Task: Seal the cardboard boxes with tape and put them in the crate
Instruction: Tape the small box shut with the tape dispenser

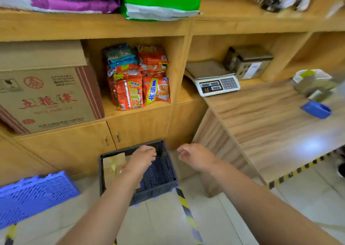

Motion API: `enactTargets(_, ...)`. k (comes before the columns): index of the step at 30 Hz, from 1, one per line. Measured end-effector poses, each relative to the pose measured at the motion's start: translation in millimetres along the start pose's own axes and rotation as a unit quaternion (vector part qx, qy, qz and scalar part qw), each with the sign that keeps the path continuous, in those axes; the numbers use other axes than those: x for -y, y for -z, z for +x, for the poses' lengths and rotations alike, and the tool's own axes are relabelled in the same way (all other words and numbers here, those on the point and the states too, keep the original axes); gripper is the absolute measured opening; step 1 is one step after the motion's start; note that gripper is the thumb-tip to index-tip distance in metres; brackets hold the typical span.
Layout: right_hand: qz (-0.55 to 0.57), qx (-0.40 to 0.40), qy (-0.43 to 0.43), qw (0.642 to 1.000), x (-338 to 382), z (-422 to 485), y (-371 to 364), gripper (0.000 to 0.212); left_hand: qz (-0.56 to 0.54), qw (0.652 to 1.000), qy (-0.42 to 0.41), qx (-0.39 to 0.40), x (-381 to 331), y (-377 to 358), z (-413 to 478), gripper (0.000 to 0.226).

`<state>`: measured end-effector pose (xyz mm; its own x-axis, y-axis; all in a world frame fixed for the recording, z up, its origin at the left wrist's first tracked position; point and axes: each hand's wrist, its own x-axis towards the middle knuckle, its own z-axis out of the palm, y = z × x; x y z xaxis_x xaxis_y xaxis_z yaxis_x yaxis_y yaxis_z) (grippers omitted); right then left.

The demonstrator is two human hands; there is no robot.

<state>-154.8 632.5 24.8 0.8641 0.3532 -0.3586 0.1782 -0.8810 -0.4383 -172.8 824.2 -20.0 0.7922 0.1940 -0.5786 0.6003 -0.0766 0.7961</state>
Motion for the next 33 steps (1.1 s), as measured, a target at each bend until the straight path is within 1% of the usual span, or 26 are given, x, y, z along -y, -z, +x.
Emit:
enactTargets(4,0.023,-0.031,-0.037,0.999,-53.1,-42.3,23.3,0.032,0.067,0.996,-0.029,0.045,-13.5,-67.5,-8.3,0.011)
enactTargets(7,0.03,-0.054,-0.079,0.995,-104.3,-76.9,40.4,0.031,0.13,0.988,-0.06,0.059,-23.4,-124.2,-16.7,0.013)
enactTargets(9,0.043,-0.069,-0.093,0.992,-145.7,-101.0,51.0,0.023,0.166,0.98,-0.081,0.074,-30.8,-168.0,-23.9,0.017)
enactTargets(11,0.052,-0.081,-0.113,0.989,-192.3,-128.4,61.4,0.014,0.189,0.973,-0.101,0.089,-37.0,-218.2,-33.5,0.014)
enactTargets(14,0.073,-0.095,-0.147,0.982,-261.8,-169.8,77.4,0.019,0.203,0.964,-0.129,0.114,-43.3,-300.0,-50.0,0.016)
enactTargets(18,0.081,-0.108,-0.161,0.978,-348.8,-220.8,104.5,0.015,0.224,0.951,-0.166,0.132,-51.5,-409.4,-75.8,0.024)
enactTargets(21,0.068,-0.111,-0.185,0.974,-402.8,-255.2,130.5,0.025,0.204,0.951,-0.184,0.139,-58.1,-473.1,-98.9,0.014)
enactTargets(23,0.077,-0.123,-0.19,0.971,-433.5,-271.4,147.9,0.03,0.196,0.951,-0.197,0.139,-61.5,-503.0,-109.4,0.01)
enactTargets(26,0.091,-0.132,-0.191,0.968,-473.2,-282.9,163.8,0.031,0.201,0.946,-0.219,0.129,-64.5,-533.6,-116.4,0.009)
enactTargets(33,0.157,-0.153,-0.219,0.951,-550.3,-280.5,174.5,0.031,0.183,0.953,-0.211,0.121,-80.3,-601.7,-98.2,0.009)
